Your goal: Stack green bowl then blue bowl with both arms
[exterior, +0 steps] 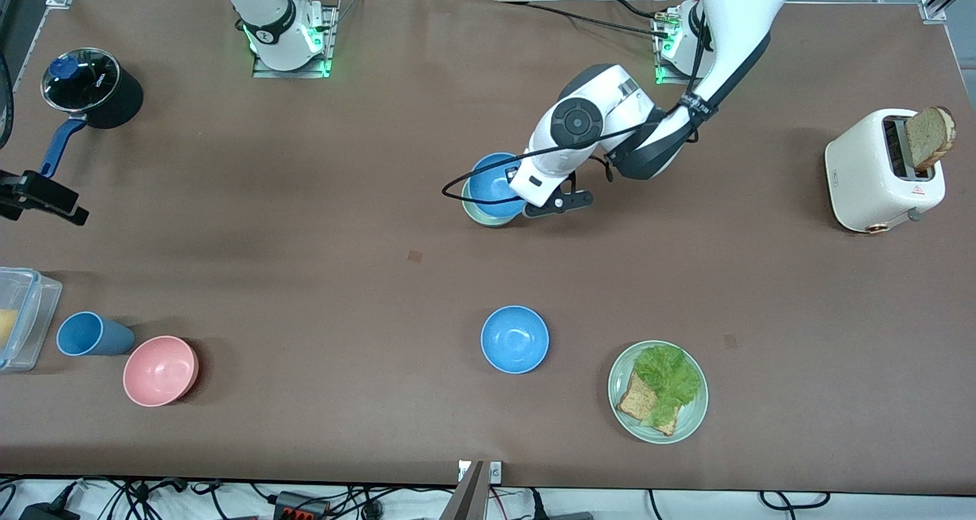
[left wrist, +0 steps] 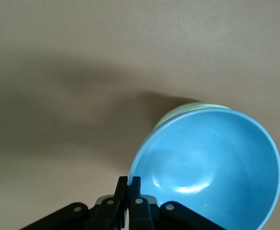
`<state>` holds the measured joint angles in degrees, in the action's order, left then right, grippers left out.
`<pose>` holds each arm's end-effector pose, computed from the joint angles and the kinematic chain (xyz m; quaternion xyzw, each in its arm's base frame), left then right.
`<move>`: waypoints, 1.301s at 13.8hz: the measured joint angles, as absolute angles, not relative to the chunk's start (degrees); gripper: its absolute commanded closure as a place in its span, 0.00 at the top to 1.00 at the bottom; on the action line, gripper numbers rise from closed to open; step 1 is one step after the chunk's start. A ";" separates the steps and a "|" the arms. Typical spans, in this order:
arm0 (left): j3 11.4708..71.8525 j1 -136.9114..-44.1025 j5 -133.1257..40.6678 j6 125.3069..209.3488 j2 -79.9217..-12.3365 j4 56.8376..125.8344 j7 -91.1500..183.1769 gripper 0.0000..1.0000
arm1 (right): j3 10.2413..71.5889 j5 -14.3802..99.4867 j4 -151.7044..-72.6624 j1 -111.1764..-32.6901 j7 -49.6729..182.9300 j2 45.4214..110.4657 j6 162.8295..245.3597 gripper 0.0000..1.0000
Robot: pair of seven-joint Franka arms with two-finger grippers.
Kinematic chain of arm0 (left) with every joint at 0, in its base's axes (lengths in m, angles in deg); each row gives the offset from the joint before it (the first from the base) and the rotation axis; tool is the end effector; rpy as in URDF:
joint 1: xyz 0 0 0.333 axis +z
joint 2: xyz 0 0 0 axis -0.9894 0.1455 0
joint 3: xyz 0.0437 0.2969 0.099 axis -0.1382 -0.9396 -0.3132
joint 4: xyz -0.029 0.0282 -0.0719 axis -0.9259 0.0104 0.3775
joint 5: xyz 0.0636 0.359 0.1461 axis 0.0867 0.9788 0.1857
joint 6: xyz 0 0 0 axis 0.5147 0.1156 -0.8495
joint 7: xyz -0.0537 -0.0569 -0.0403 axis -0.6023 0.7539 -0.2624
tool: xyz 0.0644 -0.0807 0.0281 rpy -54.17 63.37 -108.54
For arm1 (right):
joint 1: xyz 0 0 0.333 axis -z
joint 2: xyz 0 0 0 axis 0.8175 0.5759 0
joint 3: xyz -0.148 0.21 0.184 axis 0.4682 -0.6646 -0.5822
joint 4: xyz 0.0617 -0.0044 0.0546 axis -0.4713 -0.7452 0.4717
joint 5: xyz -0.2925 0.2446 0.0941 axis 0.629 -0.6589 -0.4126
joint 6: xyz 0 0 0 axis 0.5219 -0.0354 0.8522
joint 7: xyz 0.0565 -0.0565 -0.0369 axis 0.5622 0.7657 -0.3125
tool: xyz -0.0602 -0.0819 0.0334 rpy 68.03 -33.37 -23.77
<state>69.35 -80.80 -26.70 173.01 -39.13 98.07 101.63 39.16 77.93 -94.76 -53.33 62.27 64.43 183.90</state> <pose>0.4691 -0.4109 0.2863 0.9833 0.1221 -0.1306 0.0351 0.6149 -0.0497 0.6023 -0.9986 0.0396 -0.0336 0.0063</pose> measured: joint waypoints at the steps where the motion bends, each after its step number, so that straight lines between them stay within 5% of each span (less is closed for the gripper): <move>1: 69.29 -80.80 -26.06 173.11 -38.61 98.07 101.63 0.03 | 39.00 78.51 -96.25 -53.44 62.27 63.36 183.84 1.00; 8: 69.09 -81.73 -25.90 174.80 -37.66 98.05 101.65 0.03 | 38.54 79.22 -111.21 -53.50 62.27 54.05 189.44 1.00; 15: 68.83 -83.58 -25.89 177.09 -37.18 98.04 101.91 0.06 | 38.41 79.58 -112.54 -53.51 62.33 52.73 188.27 1.00; 18: 68.32 -83.91 -25.89 177.38 -36.69 97.98 102.03 0.24 | 38.22 79.72 -112.54 -53.51 62.47 52.45 187.51 1.00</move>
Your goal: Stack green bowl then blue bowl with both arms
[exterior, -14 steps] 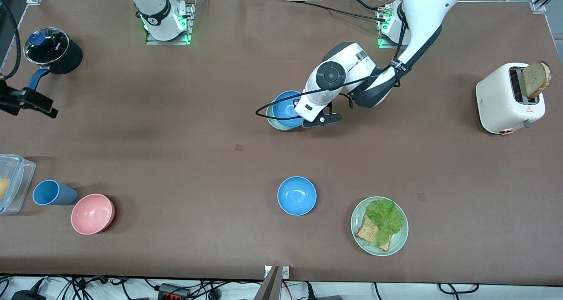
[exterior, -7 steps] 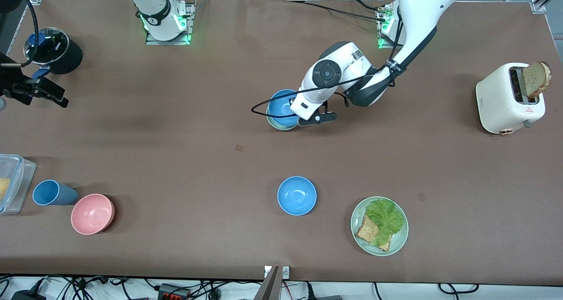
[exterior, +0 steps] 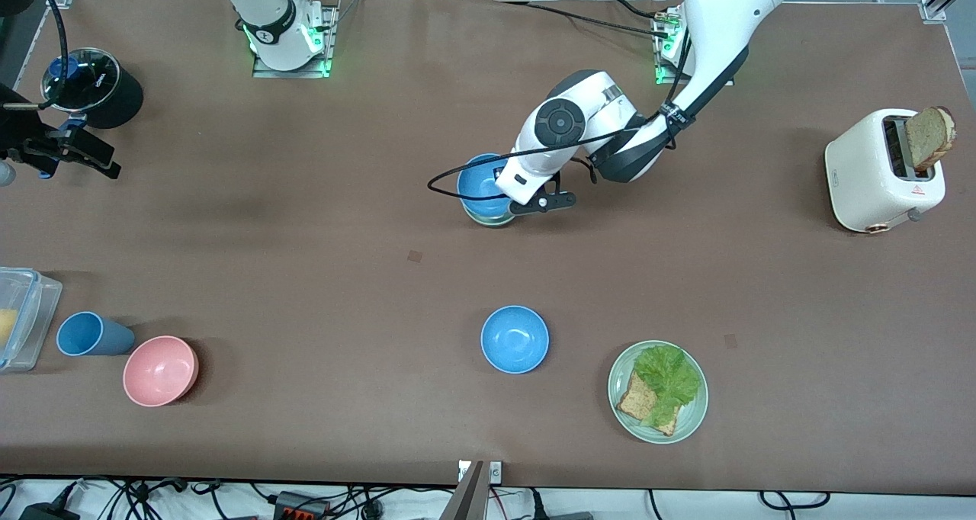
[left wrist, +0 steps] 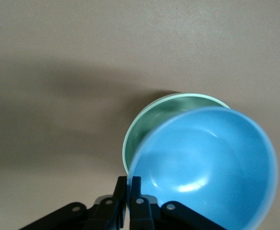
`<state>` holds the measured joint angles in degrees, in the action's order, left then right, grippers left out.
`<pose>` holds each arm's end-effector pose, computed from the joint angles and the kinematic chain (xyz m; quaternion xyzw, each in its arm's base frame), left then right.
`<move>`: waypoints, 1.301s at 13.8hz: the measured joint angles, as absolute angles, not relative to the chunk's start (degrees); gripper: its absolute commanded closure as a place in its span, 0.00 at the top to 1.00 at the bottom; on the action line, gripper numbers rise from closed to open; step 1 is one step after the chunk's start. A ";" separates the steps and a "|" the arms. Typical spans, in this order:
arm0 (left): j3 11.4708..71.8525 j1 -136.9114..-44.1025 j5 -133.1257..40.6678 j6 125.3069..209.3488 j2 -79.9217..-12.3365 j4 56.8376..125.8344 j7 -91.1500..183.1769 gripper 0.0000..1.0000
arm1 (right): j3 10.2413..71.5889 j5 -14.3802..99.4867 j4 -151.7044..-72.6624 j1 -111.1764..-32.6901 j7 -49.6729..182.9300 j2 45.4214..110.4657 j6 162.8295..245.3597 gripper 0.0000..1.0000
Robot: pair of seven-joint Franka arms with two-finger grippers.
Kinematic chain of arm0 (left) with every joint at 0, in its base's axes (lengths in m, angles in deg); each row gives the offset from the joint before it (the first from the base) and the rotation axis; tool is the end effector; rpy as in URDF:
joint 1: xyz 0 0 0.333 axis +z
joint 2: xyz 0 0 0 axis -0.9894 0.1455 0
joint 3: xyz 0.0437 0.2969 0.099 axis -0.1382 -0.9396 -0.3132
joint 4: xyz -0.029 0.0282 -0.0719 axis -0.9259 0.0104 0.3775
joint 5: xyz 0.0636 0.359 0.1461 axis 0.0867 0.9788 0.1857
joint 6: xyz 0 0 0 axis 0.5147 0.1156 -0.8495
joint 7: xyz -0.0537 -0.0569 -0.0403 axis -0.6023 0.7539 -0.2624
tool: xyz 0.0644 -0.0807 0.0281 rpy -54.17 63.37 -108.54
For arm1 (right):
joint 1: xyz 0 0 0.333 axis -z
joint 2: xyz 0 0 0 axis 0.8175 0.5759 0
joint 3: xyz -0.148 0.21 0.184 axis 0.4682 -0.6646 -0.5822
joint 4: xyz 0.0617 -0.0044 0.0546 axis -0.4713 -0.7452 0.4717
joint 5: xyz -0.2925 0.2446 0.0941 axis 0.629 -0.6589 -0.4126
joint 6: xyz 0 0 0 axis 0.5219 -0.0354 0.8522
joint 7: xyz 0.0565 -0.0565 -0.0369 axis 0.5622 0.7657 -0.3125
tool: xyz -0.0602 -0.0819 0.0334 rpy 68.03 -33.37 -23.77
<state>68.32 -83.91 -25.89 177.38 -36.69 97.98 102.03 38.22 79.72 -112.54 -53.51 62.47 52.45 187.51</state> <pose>0.4579 -0.4337 0.2685 0.9847 0.1091 -0.1252 0.0535 0.5525 -0.0402 0.5810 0.9995 -0.0277 0.0139 0.0017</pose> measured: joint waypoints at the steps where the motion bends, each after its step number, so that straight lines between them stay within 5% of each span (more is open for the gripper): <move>1: 68.12 -83.89 -25.89 177.39 -36.55 97.86 102.04 0.28 | 38.07 79.79 -112.54 -53.51 62.47 52.42 187.40 1.00; 5: 68.04 -83.73 -25.89 175.65 -36.61 95.55 102.10 0.33 | 37.83 79.82 -112.55 -53.52 62.47 52.38 185.08 1.00; 9: 68.30 -83.43 -25.89 164.32 -37.37 87.20 102.17 0.37 | 37.79 79.82 -112.55 -53.52 62.47 52.38 184.50 1.00; 10: 68.27 -82.79 -25.89 162.35 -37.68 85.20 102.17 0.45 | 37.77 79.82 -112.55 -53.52 62.47 52.38 184.49 1.00; 13: 68.20 -77.97 -25.89 158.69 -37.99 80.46 99.59 0.97 | 37.69 79.82 -112.55 -53.52 62.48 52.38 184.60 1.00; 18: 68.17 -68.84 -25.86 146.86 -38.33 71.30 83.36 1.00 | 37.61 79.83 -112.56 -53.54 62.49 52.39 184.81 1.00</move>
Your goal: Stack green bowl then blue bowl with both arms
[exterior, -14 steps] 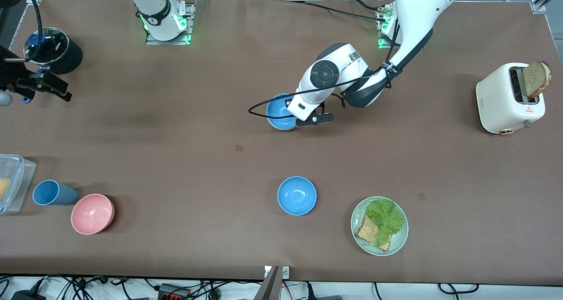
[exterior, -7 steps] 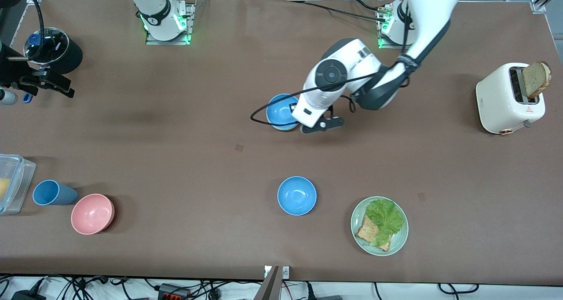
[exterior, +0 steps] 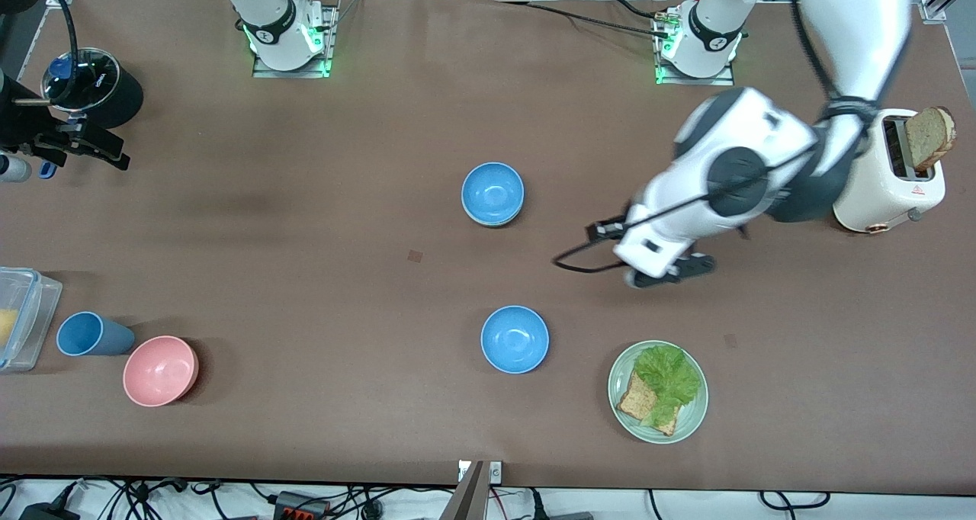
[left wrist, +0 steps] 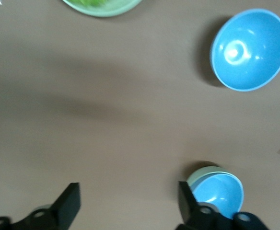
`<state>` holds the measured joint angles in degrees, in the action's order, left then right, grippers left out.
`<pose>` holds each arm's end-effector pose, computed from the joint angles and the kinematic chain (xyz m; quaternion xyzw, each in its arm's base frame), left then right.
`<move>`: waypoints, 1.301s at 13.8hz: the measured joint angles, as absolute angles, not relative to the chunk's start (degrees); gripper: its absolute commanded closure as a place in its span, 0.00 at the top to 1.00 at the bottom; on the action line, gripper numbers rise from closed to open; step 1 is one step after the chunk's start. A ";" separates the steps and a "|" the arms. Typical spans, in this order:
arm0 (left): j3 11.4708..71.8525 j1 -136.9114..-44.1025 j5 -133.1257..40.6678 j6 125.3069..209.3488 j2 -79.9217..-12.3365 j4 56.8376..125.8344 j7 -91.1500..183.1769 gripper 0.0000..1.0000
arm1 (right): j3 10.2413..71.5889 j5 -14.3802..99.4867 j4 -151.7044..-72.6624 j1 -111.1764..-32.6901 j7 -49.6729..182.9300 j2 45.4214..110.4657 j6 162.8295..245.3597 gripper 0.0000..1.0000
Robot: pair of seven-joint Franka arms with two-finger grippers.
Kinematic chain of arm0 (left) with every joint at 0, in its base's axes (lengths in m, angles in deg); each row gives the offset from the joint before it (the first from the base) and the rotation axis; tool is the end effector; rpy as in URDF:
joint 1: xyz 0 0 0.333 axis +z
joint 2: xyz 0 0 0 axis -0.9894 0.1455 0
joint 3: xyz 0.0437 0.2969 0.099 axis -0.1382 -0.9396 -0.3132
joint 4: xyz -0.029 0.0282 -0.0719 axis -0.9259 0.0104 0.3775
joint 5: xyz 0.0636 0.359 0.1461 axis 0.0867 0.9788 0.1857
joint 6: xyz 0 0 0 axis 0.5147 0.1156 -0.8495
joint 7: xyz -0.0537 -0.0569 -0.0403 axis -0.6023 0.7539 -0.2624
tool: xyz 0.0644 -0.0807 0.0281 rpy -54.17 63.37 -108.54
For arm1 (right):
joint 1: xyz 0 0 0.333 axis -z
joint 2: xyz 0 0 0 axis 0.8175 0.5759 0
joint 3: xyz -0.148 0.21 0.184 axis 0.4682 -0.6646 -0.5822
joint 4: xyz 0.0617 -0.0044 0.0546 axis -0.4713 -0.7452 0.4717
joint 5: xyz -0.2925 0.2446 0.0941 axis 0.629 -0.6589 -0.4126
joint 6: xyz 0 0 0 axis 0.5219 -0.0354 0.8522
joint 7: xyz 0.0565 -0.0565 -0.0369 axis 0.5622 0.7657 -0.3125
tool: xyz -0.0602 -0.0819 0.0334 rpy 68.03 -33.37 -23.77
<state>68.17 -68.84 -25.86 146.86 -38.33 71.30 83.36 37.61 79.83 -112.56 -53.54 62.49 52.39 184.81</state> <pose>0.6296 -0.2475 0.4339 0.9860 0.1151 -0.1120 0.0440 0.5476 -0.0339 0.5773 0.9997 -0.0219 -0.0094 0.0019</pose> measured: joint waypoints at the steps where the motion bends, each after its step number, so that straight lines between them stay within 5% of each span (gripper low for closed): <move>1: 68.16 -67.08 -25.85 145.90 -38.49 70.69 80.55 1.00 | 37.54 79.89 -112.57 -53.56 62.49 52.39 185.14 1.00; 6: 67.25 -57.63 -25.82 143.55 -41.89 69.82 61.80 1.00 | 37.46 80.74 -112.63 -53.65 62.49 52.58 186.29 1.00; 13: 39.32 -67.32 -31.97 142.34 -61.95 78.21 42.31 1.00 | 37.43 80.77 -112.67 -53.71 62.50 52.60 186.42 1.00; 18: 36.58 -68.86 -34.00 145.83 -71.29 88.50 41.29 1.00 | 36.84 80.77 -112.69 -53.75 62.50 52.59 186.41 1.00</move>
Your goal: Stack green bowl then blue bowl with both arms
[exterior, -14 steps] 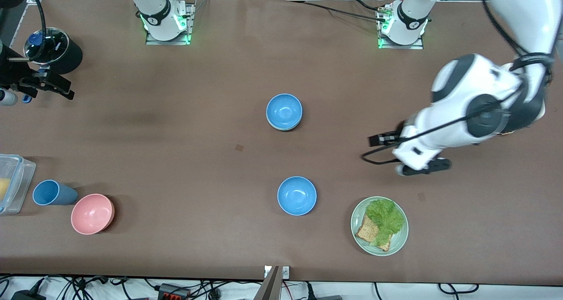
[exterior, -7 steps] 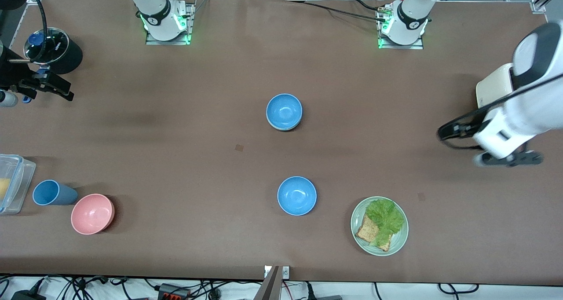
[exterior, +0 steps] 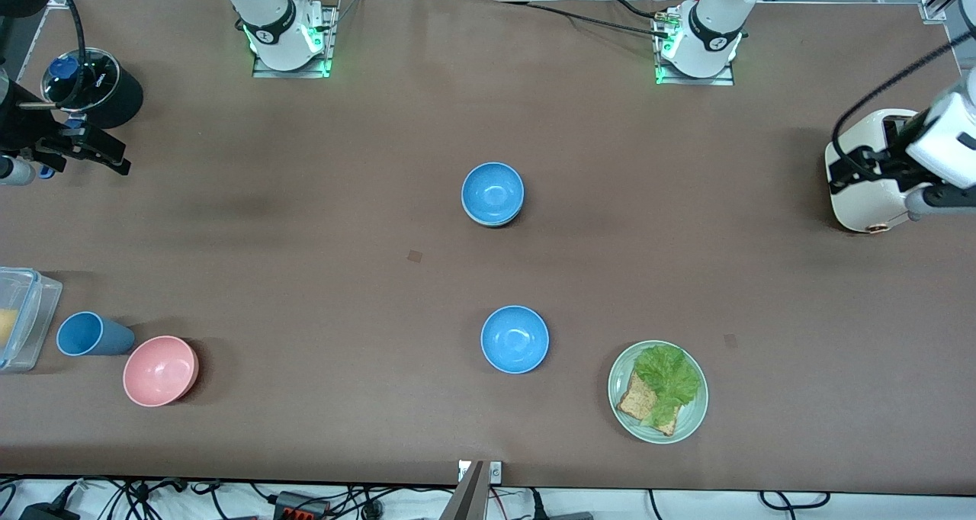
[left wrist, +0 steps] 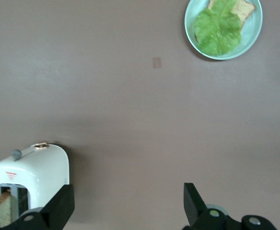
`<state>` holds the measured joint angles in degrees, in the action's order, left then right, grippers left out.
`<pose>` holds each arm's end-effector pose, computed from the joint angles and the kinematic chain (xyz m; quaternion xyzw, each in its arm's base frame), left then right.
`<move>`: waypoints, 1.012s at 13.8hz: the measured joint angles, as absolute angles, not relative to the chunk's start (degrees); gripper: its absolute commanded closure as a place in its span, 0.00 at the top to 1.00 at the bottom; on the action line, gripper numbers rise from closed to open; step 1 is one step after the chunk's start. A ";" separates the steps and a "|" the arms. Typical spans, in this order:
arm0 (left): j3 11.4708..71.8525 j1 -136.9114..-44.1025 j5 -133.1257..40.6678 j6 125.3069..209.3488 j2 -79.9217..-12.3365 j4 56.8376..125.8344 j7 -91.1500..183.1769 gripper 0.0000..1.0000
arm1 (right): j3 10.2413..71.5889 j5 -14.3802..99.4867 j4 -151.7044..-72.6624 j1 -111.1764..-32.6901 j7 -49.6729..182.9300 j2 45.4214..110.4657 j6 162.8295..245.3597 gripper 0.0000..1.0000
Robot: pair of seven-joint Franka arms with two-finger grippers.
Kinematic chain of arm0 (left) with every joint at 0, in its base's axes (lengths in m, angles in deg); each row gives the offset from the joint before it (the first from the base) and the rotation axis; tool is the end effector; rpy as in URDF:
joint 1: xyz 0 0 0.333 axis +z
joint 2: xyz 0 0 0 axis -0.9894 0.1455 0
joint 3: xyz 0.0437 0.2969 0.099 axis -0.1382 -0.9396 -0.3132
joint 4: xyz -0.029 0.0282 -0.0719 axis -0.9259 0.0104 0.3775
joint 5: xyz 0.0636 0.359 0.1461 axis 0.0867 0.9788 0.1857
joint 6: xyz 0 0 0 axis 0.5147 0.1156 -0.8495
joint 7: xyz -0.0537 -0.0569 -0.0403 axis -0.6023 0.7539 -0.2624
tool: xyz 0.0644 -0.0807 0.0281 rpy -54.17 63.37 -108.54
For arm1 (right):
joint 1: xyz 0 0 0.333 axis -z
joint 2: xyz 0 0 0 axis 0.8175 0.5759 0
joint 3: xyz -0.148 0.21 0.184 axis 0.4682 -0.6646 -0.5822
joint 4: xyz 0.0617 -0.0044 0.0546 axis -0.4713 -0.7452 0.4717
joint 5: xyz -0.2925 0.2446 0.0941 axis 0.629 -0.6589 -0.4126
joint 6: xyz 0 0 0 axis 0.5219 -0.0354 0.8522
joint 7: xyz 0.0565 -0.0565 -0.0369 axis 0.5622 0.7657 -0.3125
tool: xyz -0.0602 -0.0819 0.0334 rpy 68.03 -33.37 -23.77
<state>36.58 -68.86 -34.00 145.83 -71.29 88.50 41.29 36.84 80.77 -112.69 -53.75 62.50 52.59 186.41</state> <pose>0.5610 0.0022 0.5729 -0.9995 -0.0086 0.0147 0.0275 0.5517 -0.0260 0.5767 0.9999 -0.0121 0.0015 0.0107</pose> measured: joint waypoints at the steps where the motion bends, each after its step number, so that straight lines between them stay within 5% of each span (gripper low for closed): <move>1: 36.52 -69.40 -34.15 145.94 -72.34 89.90 41.29 1.00 | 36.61 80.77 -112.69 -53.76 62.50 52.57 186.41 1.00; 14: 35.20 -70.23 -37.45 145.96 -73.41 92.05 41.04 1.00 | 35.91 80.77 -112.69 -53.78 62.50 52.37 185.82 1.00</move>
<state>35.20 -70.23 -37.45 145.96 -73.41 92.05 41.04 35.91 80.77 -112.69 -53.78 62.50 52.37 185.82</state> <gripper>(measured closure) 0.000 0.000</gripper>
